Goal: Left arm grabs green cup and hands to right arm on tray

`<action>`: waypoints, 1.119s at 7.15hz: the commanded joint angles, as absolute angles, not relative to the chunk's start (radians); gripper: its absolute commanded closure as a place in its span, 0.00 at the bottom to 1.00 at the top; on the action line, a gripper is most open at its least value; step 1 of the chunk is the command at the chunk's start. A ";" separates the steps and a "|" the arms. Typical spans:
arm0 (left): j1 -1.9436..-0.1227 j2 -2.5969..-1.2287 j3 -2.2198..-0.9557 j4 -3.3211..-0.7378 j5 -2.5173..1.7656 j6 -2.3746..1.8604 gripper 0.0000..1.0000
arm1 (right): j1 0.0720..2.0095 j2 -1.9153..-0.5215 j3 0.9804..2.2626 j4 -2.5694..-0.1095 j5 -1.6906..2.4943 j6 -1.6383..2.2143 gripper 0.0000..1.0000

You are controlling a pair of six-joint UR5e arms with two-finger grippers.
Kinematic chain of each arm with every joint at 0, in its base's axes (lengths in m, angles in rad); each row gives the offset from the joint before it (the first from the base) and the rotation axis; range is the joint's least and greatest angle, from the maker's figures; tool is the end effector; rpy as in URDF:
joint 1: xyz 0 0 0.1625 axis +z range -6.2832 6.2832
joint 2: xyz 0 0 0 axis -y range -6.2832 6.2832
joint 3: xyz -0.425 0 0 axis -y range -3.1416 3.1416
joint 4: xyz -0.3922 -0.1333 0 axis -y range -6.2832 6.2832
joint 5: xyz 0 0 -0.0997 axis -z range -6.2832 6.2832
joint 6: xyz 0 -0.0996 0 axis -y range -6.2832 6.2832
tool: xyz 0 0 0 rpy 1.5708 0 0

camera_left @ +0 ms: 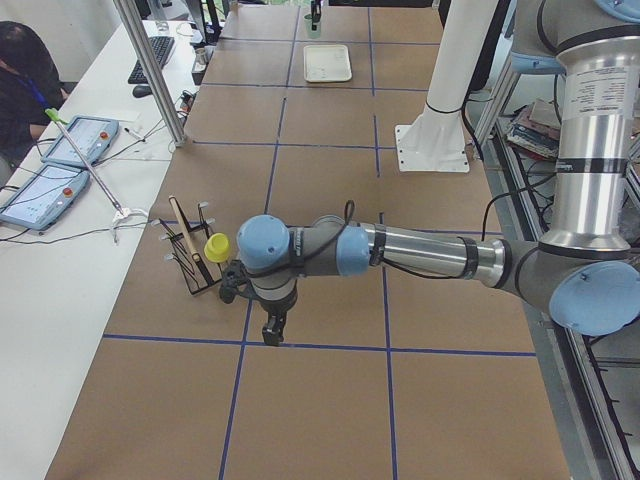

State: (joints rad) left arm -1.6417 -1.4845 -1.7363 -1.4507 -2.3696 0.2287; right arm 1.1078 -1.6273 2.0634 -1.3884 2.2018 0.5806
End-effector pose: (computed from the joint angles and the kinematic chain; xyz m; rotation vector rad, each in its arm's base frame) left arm -0.0937 -0.4456 0.6284 0.0810 0.7961 0.1330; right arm -0.1385 -0.4443 0.4289 0.2135 -0.8260 -0.0847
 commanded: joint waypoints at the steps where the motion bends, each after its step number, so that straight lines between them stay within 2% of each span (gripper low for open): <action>1: -1.657 -1.433 -1.759 -1.516 -2.370 0.187 0.00 | 1.047 -1.671 2.036 -1.315 2.118 0.646 1.00; 4: -1.657 -1.439 -1.763 -1.516 -2.372 0.184 0.00 | 0.870 -1.669 1.951 -1.307 1.939 0.736 1.00; 8: -1.655 -1.440 -1.763 -1.517 -2.370 0.186 0.00 | 0.825 -1.712 1.835 -1.057 1.928 0.825 0.99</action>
